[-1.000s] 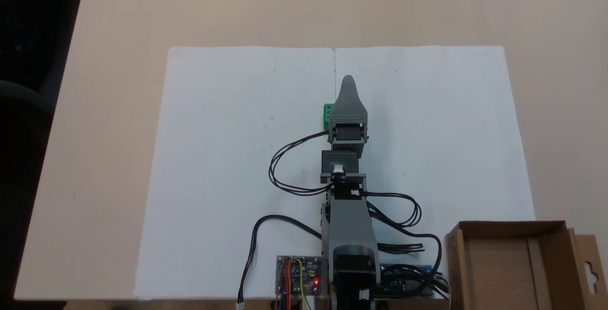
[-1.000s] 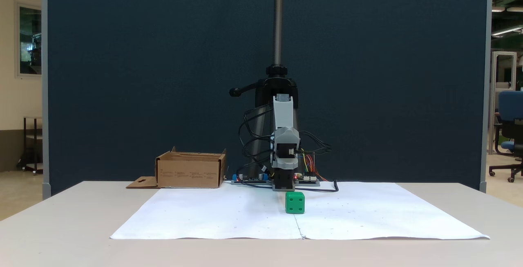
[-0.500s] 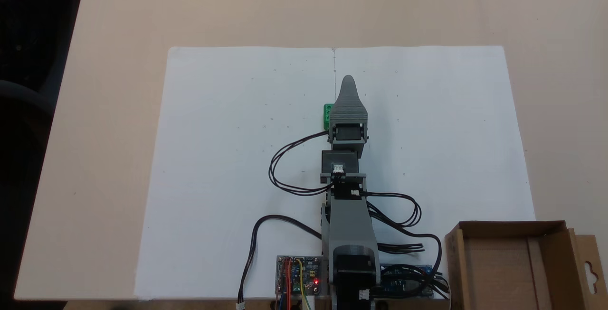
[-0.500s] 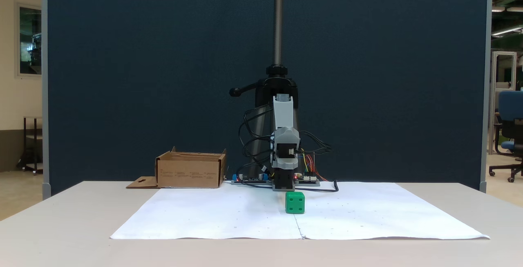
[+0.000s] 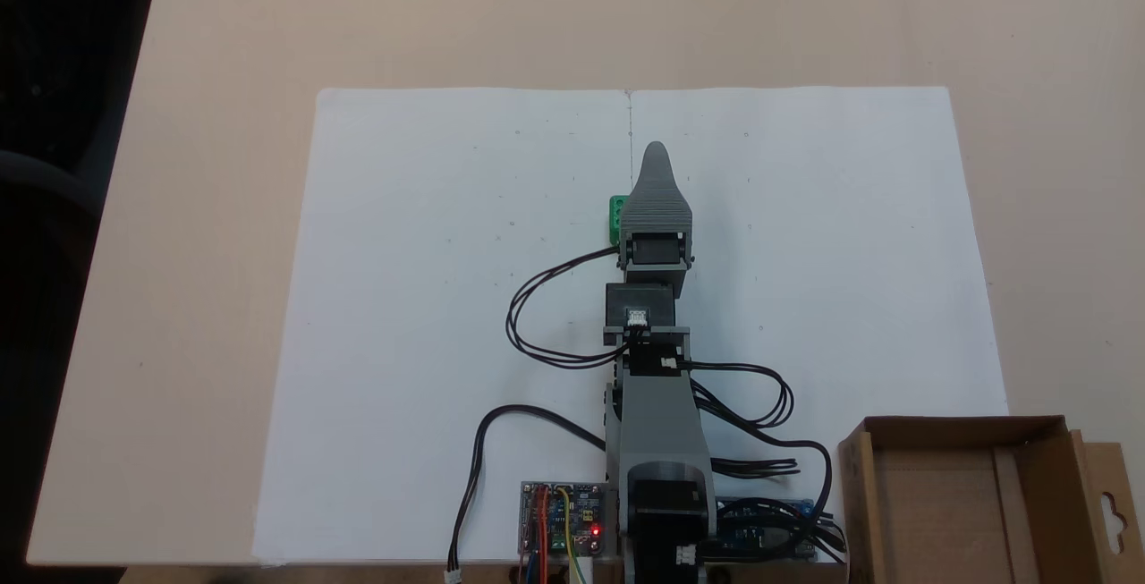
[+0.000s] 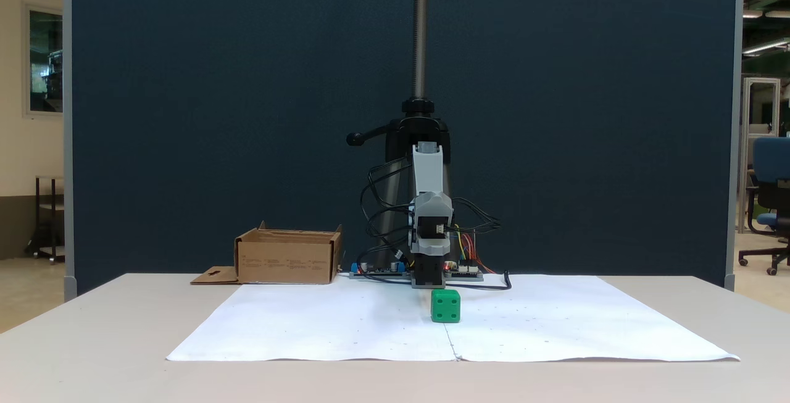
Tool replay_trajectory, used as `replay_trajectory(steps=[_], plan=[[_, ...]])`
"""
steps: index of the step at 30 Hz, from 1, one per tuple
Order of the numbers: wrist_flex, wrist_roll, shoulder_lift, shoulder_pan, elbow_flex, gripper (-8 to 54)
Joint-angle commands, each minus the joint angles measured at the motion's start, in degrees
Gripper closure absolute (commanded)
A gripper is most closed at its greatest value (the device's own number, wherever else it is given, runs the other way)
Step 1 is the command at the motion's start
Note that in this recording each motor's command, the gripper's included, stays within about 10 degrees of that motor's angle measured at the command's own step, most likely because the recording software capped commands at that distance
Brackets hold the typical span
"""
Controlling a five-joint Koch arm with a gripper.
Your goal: Grasp a green dice and put it in the bin.
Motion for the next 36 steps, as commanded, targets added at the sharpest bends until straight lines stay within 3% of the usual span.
replay_trajectory(steps=[1,7,22,36], plan=[[-1.49,-3.87,6.42,1.32,3.43,4.0],[3.52,-4.83,6.42,2.55,-4.13,5.8],[61.15,-4.75,6.06,5.1,-42.01,2.1],[106.94,-3.16,-11.25,3.69,-62.31,2.3]])
